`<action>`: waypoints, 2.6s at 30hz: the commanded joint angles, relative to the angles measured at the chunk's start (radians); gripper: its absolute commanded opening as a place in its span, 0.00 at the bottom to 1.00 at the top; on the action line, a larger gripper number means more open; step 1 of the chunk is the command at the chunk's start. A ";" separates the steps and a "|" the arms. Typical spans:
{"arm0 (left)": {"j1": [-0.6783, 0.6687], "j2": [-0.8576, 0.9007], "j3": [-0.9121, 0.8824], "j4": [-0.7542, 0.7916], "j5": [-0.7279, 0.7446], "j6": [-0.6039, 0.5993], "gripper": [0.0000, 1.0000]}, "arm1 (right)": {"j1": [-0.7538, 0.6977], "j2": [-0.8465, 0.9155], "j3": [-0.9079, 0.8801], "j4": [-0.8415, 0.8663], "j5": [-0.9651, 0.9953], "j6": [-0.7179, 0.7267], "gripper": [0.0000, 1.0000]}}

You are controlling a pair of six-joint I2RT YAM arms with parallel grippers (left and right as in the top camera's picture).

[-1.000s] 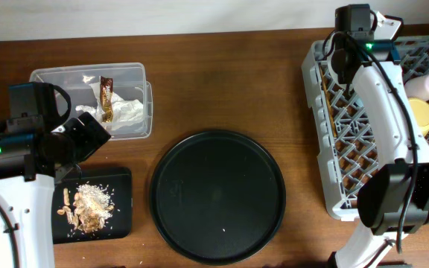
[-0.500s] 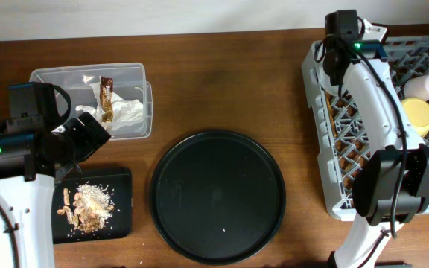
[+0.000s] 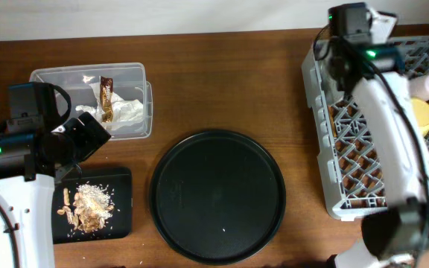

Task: Sort waste into correct bins and load items into the dishwasher rack

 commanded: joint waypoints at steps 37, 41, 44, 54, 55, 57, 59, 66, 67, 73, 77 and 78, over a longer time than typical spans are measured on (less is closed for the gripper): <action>0.006 0.000 0.003 -0.001 0.000 0.013 0.99 | 0.010 -0.792 -0.458 -0.615 -0.958 0.002 0.98; 0.006 0.000 0.003 -0.001 0.000 0.013 0.99 | 0.010 -0.991 -0.458 -0.621 -0.958 0.002 0.99; 0.006 0.000 0.003 -0.001 0.000 0.013 0.99 | 0.010 -1.093 -0.458 -0.622 -0.958 0.002 0.99; 0.006 0.000 0.003 -0.001 0.000 0.013 0.99 | 0.010 -1.201 -0.458 -0.624 -0.962 0.005 0.99; 0.006 0.000 0.003 -0.001 -0.001 0.013 0.99 | 0.010 -1.201 -0.458 -0.624 -0.962 0.005 0.99; 0.006 0.000 0.003 -0.001 -0.001 0.013 0.99 | 0.010 -1.201 -0.458 -0.624 -0.962 0.005 0.99; 0.006 0.000 0.003 -0.001 -0.001 0.013 0.99 | 0.010 -1.201 -0.458 -0.624 -0.962 0.005 0.99; 0.006 0.000 0.003 -0.001 -0.001 0.013 0.99 | 0.013 -1.203 -0.462 -0.603 -0.816 0.004 0.99; 0.006 0.000 0.003 -0.001 -0.001 0.013 0.99 | 0.013 -1.209 -0.467 -0.593 -0.782 0.002 0.99; 0.006 0.000 0.003 -0.001 0.000 0.013 0.99 | 0.013 -1.343 -0.624 -0.344 -0.765 -0.060 0.99; 0.006 0.000 0.003 -0.001 -0.001 0.013 0.99 | 0.013 -1.500 -0.889 -0.044 -0.834 -0.130 0.99; 0.006 0.000 0.003 -0.001 -0.001 0.013 0.99 | 0.013 -1.532 -0.948 0.009 -0.840 -0.129 0.99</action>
